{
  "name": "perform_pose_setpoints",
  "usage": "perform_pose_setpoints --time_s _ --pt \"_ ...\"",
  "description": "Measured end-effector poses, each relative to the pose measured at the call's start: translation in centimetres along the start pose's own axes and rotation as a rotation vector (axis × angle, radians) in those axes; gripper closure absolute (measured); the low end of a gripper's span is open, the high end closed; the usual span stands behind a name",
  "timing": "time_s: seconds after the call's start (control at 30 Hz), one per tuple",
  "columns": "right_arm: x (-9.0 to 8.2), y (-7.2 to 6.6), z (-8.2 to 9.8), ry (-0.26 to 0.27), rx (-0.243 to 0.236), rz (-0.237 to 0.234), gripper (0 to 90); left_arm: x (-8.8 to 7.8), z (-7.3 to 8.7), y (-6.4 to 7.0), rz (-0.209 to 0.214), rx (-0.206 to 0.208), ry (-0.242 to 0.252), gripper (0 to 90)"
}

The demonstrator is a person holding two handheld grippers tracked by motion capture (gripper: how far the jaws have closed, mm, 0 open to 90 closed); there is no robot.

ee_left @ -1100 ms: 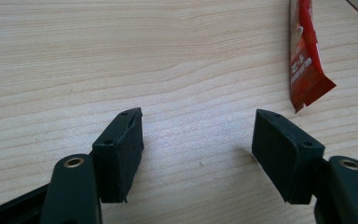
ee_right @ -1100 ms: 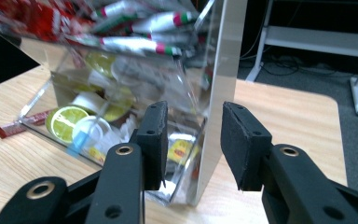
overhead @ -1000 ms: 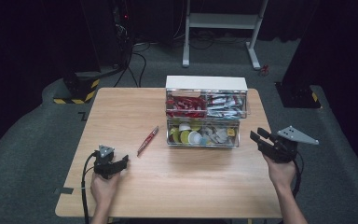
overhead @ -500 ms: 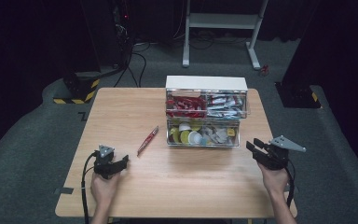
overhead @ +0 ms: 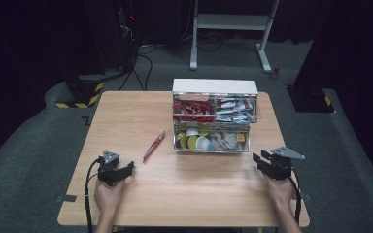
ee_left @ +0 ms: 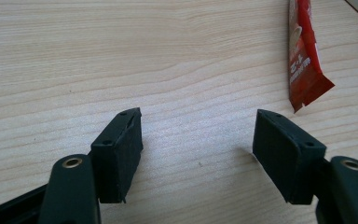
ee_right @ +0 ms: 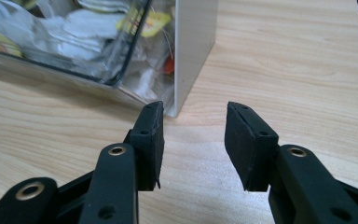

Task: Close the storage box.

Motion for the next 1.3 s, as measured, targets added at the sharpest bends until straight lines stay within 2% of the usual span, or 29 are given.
perform_pose_setpoints --time_s 0.5,0.8,1.3 --pt "1.5 0.9 0.7 -0.038 -0.001 0.055 55.6 0.0 0.0 0.0 0.001 0.001 -0.003 33.2" --pt "2.1 1.3 1.0 -0.052 -0.021 0.086 54.7 0.0 0.0 0.1 0.001 0.0 -0.003 33.1" --pt "2.7 1.7 1.3 -0.072 -0.015 0.107 52.6 0.0 0.0 0.1 0.0 0.01 -0.005 32.8"
Point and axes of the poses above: each handheld gripper's, and its own axes: x roughly forward along the jaws, z roughly out of its underside, y roughly to its right, the point moved 7 cm from there along x, roughly forward along the jaws, and after that the axes turned 13 degrees about x, right-handed, at the moved point
